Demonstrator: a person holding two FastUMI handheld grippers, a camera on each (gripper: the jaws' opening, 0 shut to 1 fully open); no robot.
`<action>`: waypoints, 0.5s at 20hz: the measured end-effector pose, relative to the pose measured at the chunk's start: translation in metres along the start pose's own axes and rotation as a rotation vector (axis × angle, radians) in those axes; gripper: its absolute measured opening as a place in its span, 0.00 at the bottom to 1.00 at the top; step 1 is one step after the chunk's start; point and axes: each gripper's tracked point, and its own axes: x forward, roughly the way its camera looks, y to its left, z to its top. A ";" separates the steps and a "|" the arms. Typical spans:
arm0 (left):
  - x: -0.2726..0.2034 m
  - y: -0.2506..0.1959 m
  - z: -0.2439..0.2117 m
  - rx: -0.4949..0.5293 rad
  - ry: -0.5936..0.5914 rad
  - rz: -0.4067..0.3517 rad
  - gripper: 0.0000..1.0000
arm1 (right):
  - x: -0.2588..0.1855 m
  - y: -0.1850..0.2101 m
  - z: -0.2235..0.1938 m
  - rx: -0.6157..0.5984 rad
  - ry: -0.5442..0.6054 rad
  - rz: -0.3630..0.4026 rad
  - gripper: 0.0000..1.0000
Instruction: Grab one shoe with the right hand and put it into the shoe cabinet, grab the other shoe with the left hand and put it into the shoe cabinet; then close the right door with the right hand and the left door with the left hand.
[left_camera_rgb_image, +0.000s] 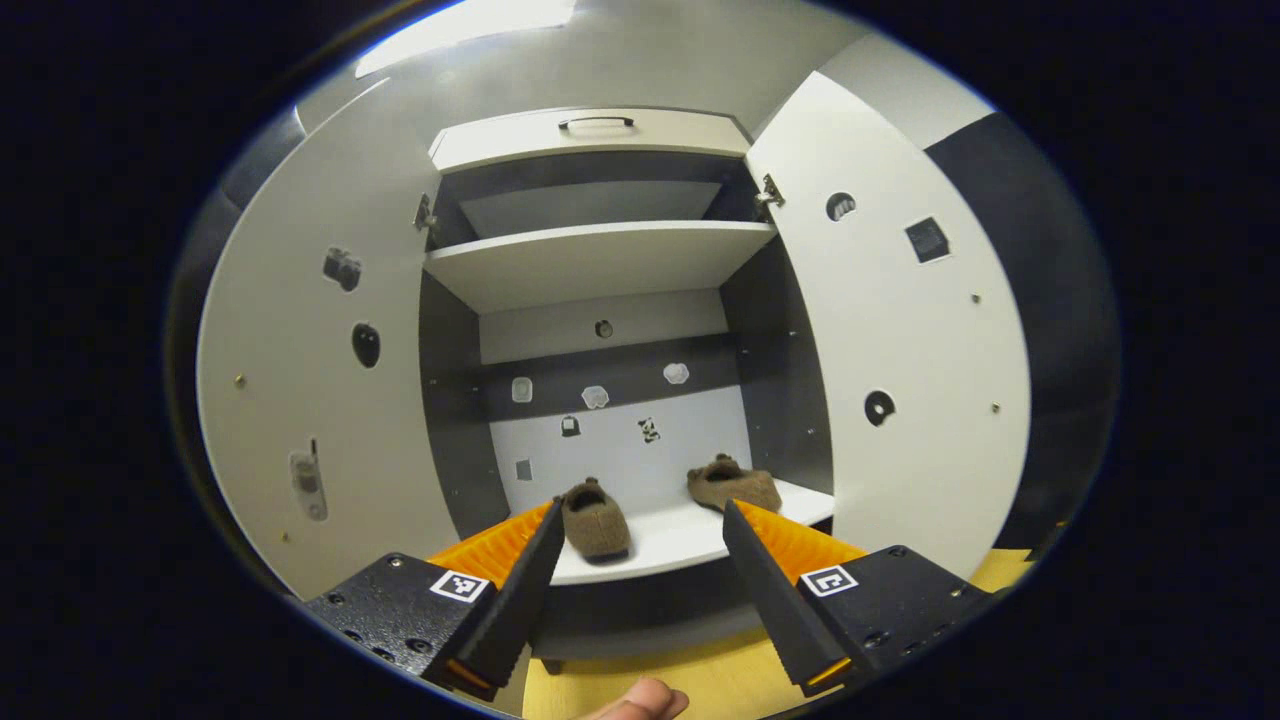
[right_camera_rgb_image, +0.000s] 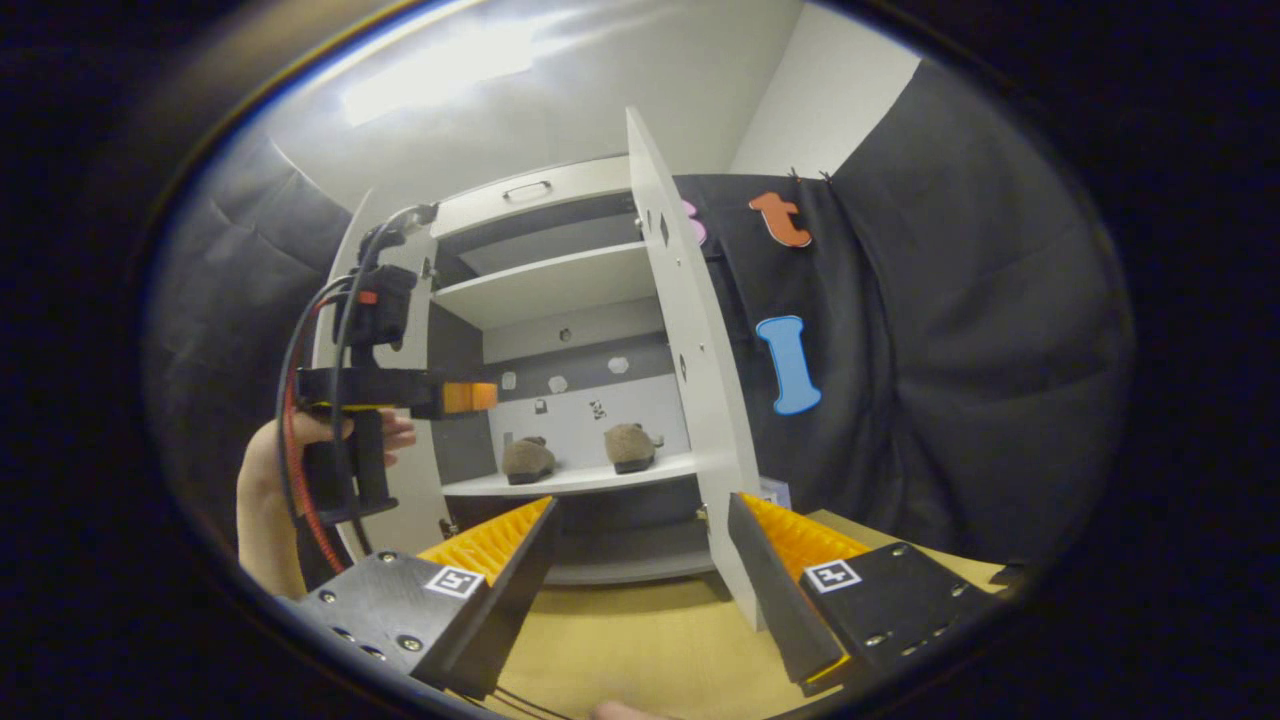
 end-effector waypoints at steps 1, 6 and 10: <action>-0.013 -0.001 -0.008 -0.021 0.006 0.000 1.00 | 0.000 0.001 -0.002 -0.002 0.006 0.010 1.00; -0.068 0.006 -0.040 -0.084 0.020 0.030 0.98 | -0.004 -0.004 0.000 -0.048 0.010 0.036 1.00; -0.105 0.002 -0.071 -0.139 0.033 0.017 0.98 | -0.010 -0.027 0.021 -0.090 0.005 0.036 1.00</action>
